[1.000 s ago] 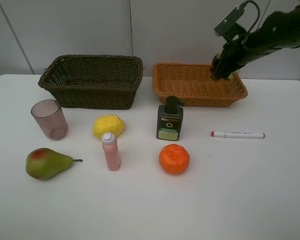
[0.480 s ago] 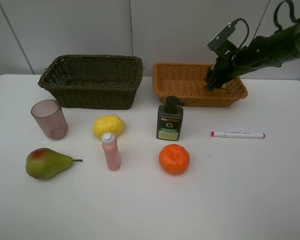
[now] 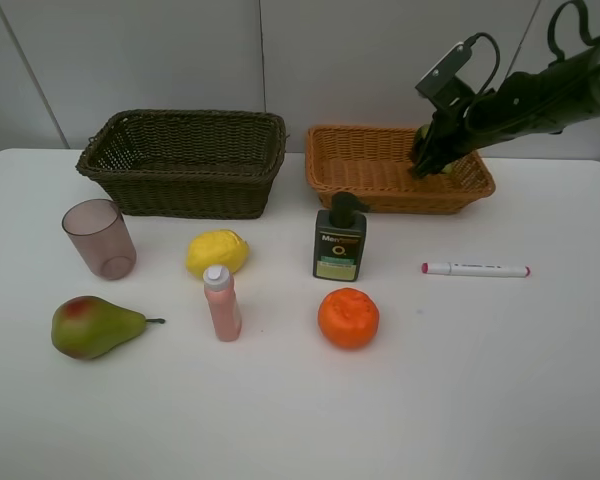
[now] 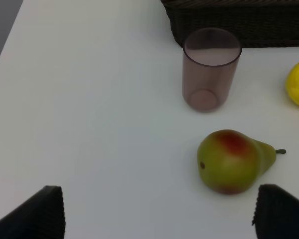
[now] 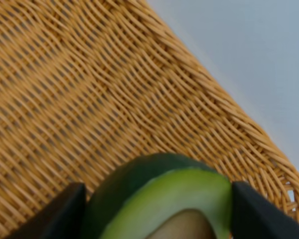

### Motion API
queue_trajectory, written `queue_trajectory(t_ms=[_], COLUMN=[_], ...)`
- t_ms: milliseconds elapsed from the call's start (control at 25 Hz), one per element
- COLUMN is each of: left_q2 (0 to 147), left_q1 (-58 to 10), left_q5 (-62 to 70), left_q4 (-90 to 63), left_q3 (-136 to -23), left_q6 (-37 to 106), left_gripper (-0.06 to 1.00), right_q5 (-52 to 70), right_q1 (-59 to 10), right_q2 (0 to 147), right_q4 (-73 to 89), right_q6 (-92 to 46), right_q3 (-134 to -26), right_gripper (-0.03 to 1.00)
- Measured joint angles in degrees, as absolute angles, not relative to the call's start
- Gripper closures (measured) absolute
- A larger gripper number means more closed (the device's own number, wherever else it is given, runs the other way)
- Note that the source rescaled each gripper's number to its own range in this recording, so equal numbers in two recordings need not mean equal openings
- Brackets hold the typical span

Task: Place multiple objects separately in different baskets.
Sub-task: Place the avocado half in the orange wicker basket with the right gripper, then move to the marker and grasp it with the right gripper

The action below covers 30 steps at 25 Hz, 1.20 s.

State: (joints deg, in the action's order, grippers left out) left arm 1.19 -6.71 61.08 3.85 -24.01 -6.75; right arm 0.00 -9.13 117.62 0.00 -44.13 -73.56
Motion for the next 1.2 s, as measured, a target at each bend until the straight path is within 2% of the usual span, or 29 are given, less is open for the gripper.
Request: queue_trajectory(t_ms=[120,240,920,1200], left_q2=[1.19,1.19,1.19,1.19], left_q1=[-6.71,-6.71,-6.71,-6.71], left_q5=[61.08,61.08,61.08,61.08], left_q4=[3.85,3.85,3.85,3.85], left_q3=[-24.01,-24.01,-24.01,-24.01], left_q6=[-6.75,-6.75,-6.75,-6.75], left_gripper=[-0.05,-0.05,-0.05,-0.05], right_q5=[-0.85,-0.85,0.0,9.57], right_q1=[-9.13,-9.13,-9.13,-9.13], right_q2=[117.62,117.62,116.22,110.63], right_q4=[3.0,4.04,5.94,5.98], right_q6=[-44.13,-44.13,-44.13,-44.13], right_q3=[-73.56,-73.56,-73.56,-73.56], right_gripper=[0.09,0.0,-0.02,-0.02])
